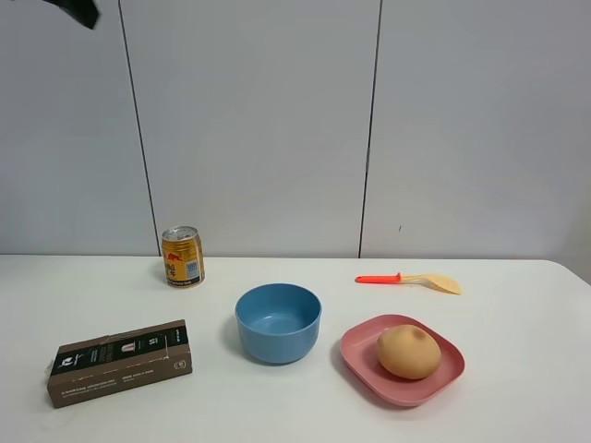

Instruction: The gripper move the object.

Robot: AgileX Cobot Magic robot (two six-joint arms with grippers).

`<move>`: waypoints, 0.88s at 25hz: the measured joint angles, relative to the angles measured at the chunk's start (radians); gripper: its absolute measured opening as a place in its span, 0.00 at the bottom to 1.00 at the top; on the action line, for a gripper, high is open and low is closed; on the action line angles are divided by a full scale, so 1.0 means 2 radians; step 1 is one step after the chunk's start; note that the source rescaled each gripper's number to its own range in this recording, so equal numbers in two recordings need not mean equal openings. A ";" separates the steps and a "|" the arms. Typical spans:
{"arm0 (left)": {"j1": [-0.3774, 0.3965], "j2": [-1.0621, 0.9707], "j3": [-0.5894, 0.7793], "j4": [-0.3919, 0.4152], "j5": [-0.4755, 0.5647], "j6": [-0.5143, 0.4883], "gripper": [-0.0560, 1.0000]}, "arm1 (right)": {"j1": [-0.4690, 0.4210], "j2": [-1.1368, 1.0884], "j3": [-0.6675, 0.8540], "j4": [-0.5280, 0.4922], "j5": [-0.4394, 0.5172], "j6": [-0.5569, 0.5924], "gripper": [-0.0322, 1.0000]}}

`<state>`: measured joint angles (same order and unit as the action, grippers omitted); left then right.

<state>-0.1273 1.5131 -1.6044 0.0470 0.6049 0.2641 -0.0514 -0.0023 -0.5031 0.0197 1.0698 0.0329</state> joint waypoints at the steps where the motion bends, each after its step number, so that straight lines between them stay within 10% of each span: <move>1: 0.016 -0.011 0.003 0.001 0.012 0.000 0.96 | 0.000 0.000 0.000 0.000 0.000 0.000 1.00; 9: 0.110 -0.162 0.104 -0.017 0.098 -0.006 0.96 | 0.000 0.000 0.000 0.000 0.000 0.000 1.00; 22: 0.123 -0.512 0.367 -0.024 0.146 -0.101 0.96 | 0.000 0.000 0.000 0.000 0.000 0.000 1.00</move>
<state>0.1181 0.4900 -0.8697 0.0000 0.8962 0.0621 -0.0514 -0.0023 -0.5031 0.0197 1.0698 0.0329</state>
